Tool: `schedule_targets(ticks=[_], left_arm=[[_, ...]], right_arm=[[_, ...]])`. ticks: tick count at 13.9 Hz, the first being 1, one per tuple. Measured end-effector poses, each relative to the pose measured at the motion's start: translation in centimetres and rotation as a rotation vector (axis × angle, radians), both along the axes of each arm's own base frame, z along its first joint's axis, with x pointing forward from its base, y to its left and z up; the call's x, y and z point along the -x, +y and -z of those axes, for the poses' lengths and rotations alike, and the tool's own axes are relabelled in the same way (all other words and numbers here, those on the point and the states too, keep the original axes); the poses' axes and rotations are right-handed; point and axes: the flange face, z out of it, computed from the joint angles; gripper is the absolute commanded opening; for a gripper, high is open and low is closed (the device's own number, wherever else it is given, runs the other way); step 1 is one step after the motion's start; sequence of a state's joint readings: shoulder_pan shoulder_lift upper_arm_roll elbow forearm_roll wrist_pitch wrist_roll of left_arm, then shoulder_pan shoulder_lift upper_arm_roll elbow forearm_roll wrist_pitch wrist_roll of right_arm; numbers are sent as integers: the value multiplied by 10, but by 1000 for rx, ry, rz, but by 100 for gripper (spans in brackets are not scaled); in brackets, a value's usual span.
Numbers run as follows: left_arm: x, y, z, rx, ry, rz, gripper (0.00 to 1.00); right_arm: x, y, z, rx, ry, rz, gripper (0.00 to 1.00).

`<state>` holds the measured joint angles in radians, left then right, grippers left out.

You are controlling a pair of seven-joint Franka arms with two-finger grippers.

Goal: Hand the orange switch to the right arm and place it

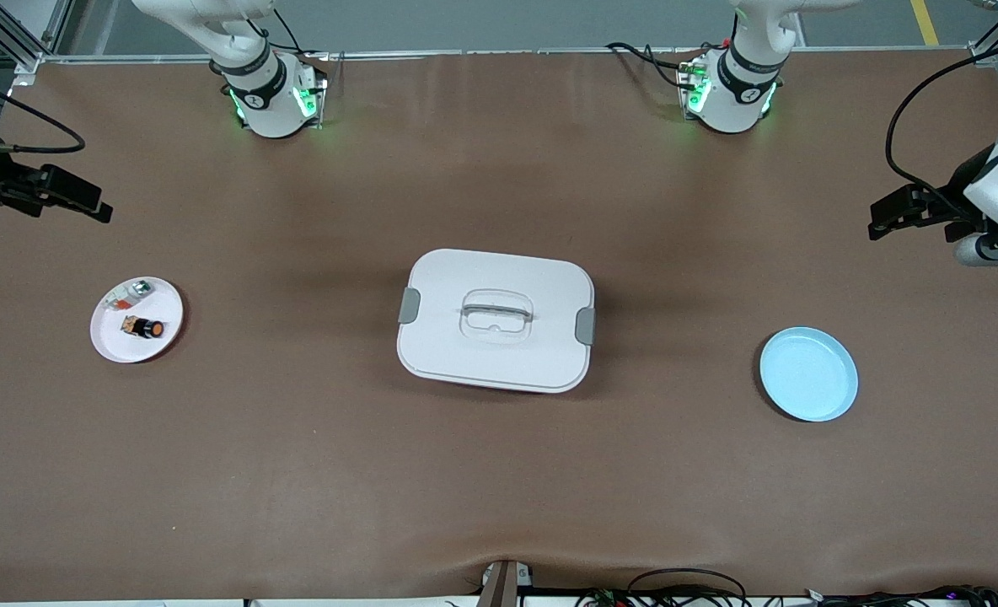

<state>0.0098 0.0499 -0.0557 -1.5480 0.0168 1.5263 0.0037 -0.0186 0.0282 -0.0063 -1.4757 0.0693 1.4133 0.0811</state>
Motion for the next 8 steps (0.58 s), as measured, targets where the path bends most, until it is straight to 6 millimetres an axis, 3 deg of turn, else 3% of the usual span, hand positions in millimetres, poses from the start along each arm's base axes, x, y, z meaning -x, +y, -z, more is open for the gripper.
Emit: schedule_targets(ticks=[8], left_arm=[[0,-1,0,12,1,0,100]], right_arm=[[-1,-12,-13,27,-44,-143,100]])
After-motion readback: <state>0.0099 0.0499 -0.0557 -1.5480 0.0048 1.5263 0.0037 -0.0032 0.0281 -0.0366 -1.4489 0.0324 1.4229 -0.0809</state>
